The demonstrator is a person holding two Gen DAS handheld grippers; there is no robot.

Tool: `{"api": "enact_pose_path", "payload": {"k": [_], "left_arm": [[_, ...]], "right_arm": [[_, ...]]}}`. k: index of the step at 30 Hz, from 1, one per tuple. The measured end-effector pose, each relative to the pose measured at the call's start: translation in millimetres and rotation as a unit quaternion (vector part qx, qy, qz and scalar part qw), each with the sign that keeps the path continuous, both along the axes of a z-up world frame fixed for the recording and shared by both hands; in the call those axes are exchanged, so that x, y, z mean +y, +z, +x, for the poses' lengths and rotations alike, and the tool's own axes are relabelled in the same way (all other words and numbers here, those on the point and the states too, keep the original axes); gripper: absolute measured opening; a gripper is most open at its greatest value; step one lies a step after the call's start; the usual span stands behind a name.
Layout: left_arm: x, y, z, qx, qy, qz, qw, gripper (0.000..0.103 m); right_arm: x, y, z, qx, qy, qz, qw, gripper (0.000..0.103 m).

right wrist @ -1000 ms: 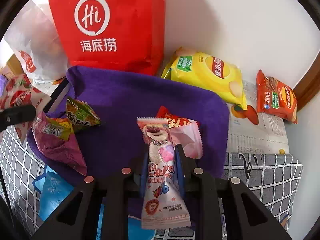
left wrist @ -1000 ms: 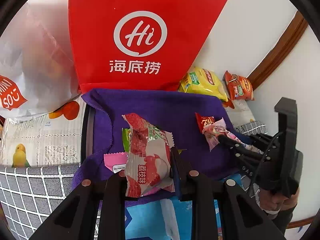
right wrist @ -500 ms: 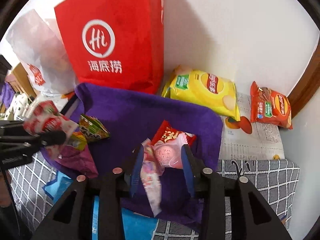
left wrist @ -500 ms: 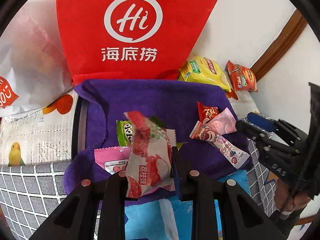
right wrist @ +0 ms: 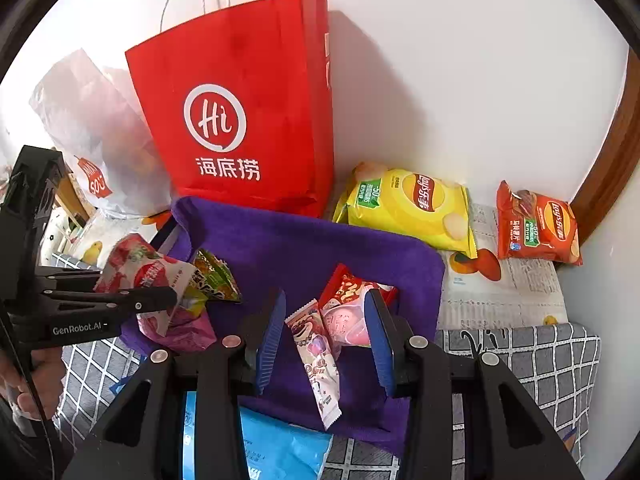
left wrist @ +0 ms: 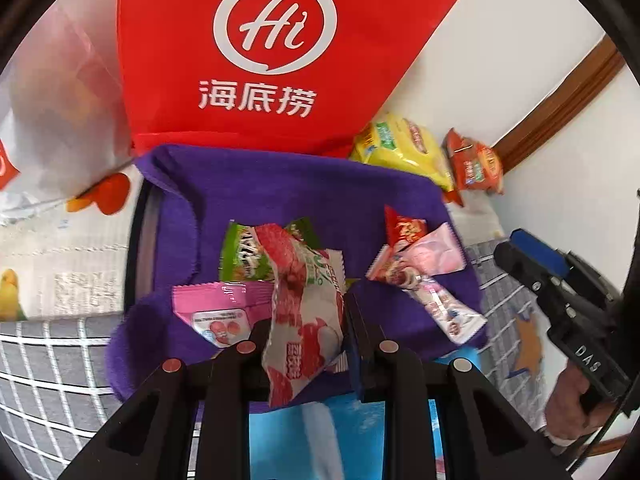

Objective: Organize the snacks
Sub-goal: 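Open the left tool to drop the lychee bag onto the towel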

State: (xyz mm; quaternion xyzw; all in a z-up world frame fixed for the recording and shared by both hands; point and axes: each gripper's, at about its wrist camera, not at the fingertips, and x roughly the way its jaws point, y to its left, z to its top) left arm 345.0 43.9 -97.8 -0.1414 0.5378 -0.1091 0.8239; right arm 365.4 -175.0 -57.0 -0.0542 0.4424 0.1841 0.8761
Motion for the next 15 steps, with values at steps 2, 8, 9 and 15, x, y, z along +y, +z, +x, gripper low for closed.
{"api": "enact_pose_path", "payload": {"k": [2,8,9,15], "left_arm": [[-2,0,0,-0.002,-0.005,-0.013,0.9999,0.023],[-10,5,-2,-0.012,-0.011,-0.026,0.9995,0.028],[-12,9,-4,-0.019,-0.012,-0.019,0.9996,0.032],[-12,29,-12,-0.044,-0.013,-0.003,0.9989,0.04]], "right_arm": [[-2,3,-1,-0.005,-0.002,0.001,1.0,0.041],[-1,10,-7,-0.012,0.001,0.005,1.0,0.041],[0,11,-8,-0.013,0.002,0.006,1.0,0.041],[5,26,-22,-0.031,0.007,0.004,0.999,0.041]]}}
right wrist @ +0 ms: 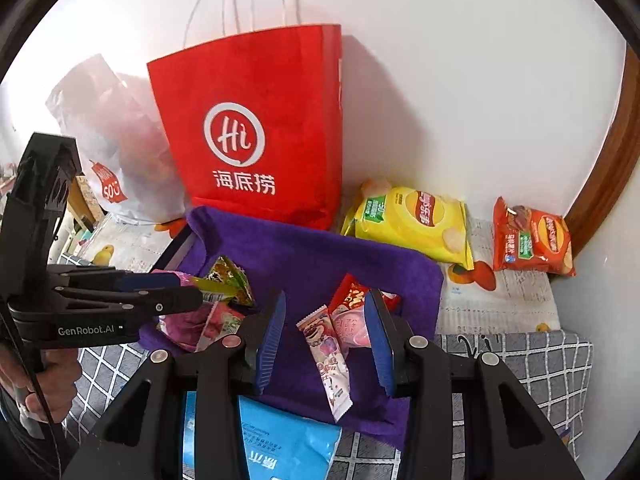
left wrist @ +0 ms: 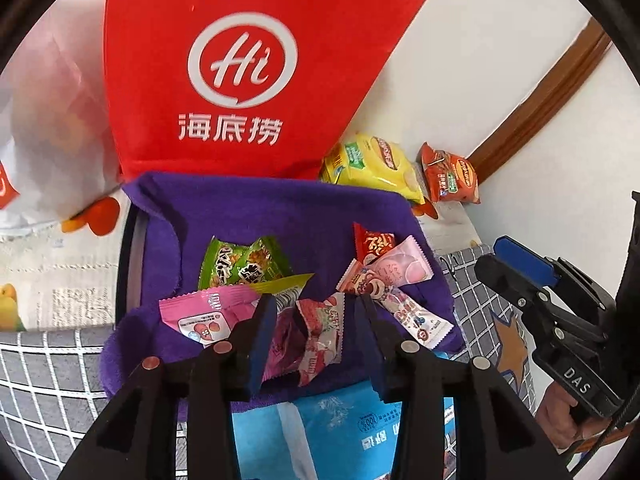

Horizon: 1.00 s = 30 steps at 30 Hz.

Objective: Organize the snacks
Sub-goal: 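Open the left tool to drop the lychee bag onto the towel, then grasp the pink silver-striped snack bag with the right tool while the left tool moves to the pile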

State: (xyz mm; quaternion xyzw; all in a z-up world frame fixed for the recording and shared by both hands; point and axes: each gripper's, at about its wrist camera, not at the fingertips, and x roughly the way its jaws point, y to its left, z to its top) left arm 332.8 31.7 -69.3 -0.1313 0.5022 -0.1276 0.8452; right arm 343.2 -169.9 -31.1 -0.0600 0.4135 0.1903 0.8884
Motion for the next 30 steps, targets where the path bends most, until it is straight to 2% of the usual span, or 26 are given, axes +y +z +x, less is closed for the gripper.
{"api": "enact_pose_path", "payload": {"k": [2,6,12,15,18,22,30], "left_arm": [[-1,6,-4,-0.007,-0.002,0.004,1.0,0.047],[-6,20,-13,-0.023,-0.013,0.014,0.9996,0.048],[-9,44,-31,-0.048,-0.021,0.018,0.9984,0.056],[-10,57,-40,-0.064,-0.022,0.018,0.9976,0.058],[-10,67,-50,-0.076,-0.022,0.016,0.9967,0.06],[-15,79,-62,-0.092,-0.029,0.021,0.9951,0.062],[-25,91,-76,-0.106,-0.049,0.018,0.993,0.063]], "right_arm": [[0,8,-7,-0.009,-0.004,0.003,1.0,0.041],[-9,21,-28,-0.02,-0.023,0.016,0.999,0.041],[-20,12,-73,-0.017,-0.044,0.009,0.999,0.041],[-18,-1,-99,0.006,-0.026,-0.013,1.0,0.041],[-23,-13,-125,0.022,-0.02,-0.014,0.999,0.041],[-34,-32,-155,0.052,-0.015,0.016,0.998,0.048],[-43,-72,-172,0.114,0.005,0.043,0.993,0.05]]}}
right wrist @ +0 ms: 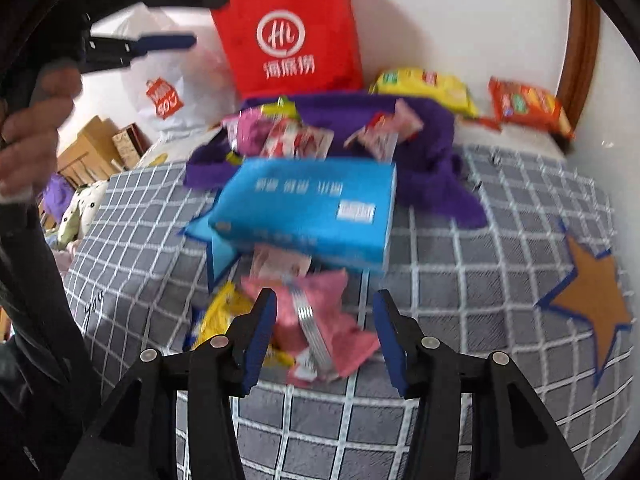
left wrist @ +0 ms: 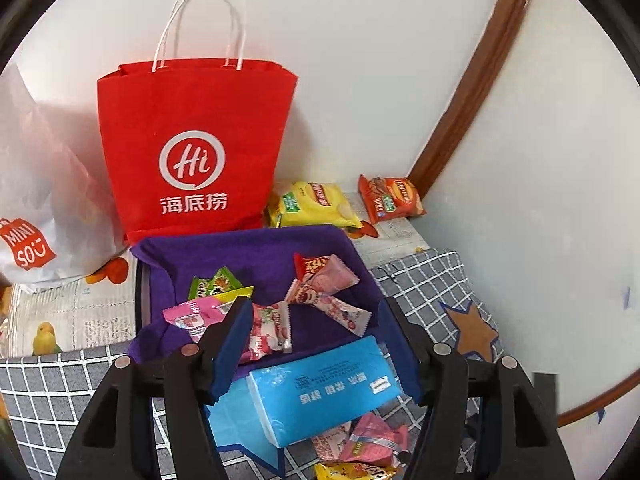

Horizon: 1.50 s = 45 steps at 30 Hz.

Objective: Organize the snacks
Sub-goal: 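Grasp the pink silver-striped snack bag with the right tool while the left tool moves to the pile, then grasp the yellow snack bag with the left tool while the right tool lifts the pink bag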

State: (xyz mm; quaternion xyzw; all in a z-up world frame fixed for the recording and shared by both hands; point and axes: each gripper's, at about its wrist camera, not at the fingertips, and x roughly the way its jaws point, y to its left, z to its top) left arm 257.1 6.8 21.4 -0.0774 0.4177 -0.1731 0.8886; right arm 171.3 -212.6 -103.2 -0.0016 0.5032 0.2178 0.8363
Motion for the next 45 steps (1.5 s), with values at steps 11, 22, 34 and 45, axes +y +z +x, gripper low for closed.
{"api": "enact_pose_path", "payload": {"k": [11,22,34,45], "left_arm": [[8,10,-7,-0.012,0.022,-0.002,0.9997,0.063],[-1,6,-23,-0.005,0.027,0.055,0.9981,0.065],[-11,-94,-100,0.067,-0.04,0.079,0.9938,0.066],[-33,-133,-128,0.077,-0.08,0.053,0.9923,0.071]], "right_arm": [[26,-40,10,0.026,0.028,-0.02,0.999,0.057],[-16,-16,-3,-0.034,-0.013,-0.009,0.999,0.045],[-73,-48,3,-0.057,-0.118,-0.018,0.991,0.045],[-65,-53,-4,-0.094,-0.112,-0.023,0.989,0.046]]}}
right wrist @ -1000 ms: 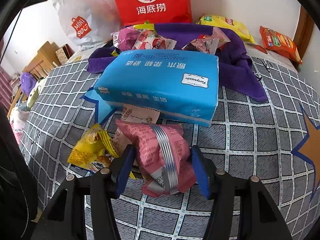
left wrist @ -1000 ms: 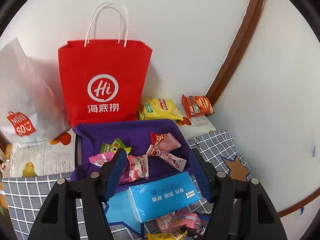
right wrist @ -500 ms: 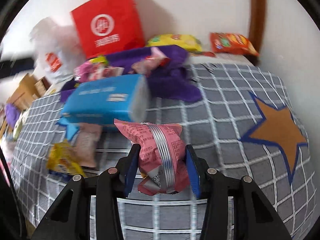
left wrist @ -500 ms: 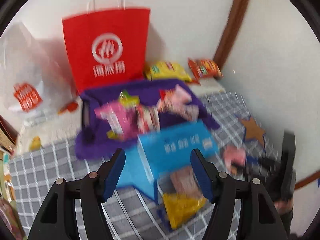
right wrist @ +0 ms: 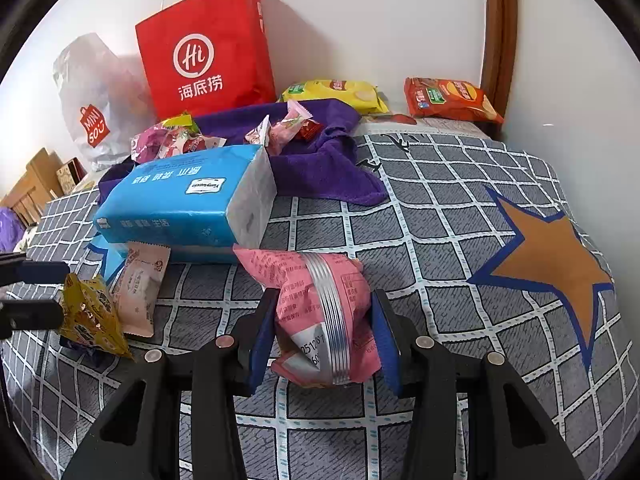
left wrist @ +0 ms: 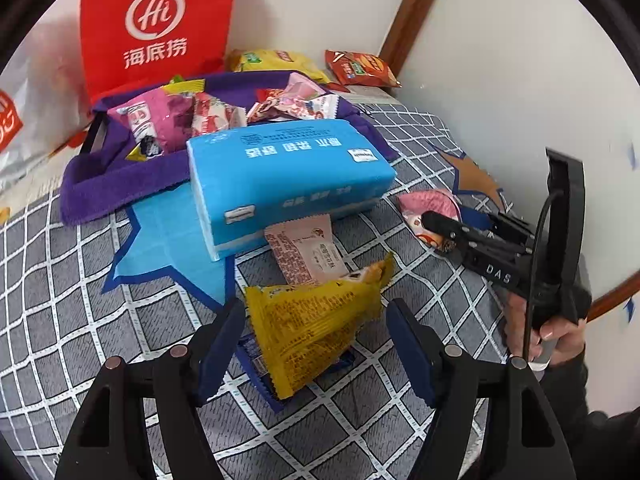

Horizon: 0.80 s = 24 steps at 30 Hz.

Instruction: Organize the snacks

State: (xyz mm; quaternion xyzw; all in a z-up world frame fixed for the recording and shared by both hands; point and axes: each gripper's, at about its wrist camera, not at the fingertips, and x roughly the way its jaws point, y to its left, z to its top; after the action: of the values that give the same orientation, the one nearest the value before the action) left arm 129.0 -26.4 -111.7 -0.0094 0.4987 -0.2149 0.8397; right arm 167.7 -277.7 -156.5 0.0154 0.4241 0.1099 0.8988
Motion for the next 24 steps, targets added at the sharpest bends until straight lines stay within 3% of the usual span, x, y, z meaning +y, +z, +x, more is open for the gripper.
{"api": "enact_pose_path", "payload": {"k": [7,10,18,24], "left_arm": [[-16,-26,10,0.008,0.005,0.044,0.999,0.072],[-12,-29,10,0.011,0.012,0.025,0.9995,0.071],[7,-12,2,0.006,0.023,-0.026,0.9994,0.054],[17,5,-4,-0.004,0.028,-0.039,0.9988,0.054]], "right_arm": [[1,-1,1,0.001,-0.001,0.002,1.0,0.047],[1,0,1,0.005,0.002,-0.001,1.0,0.047],[4,13,-3,0.005,0.018,0.013,1.0,0.045],[16,40,-13,-0.019,0.033,0.011,0.999,0.045]]}}
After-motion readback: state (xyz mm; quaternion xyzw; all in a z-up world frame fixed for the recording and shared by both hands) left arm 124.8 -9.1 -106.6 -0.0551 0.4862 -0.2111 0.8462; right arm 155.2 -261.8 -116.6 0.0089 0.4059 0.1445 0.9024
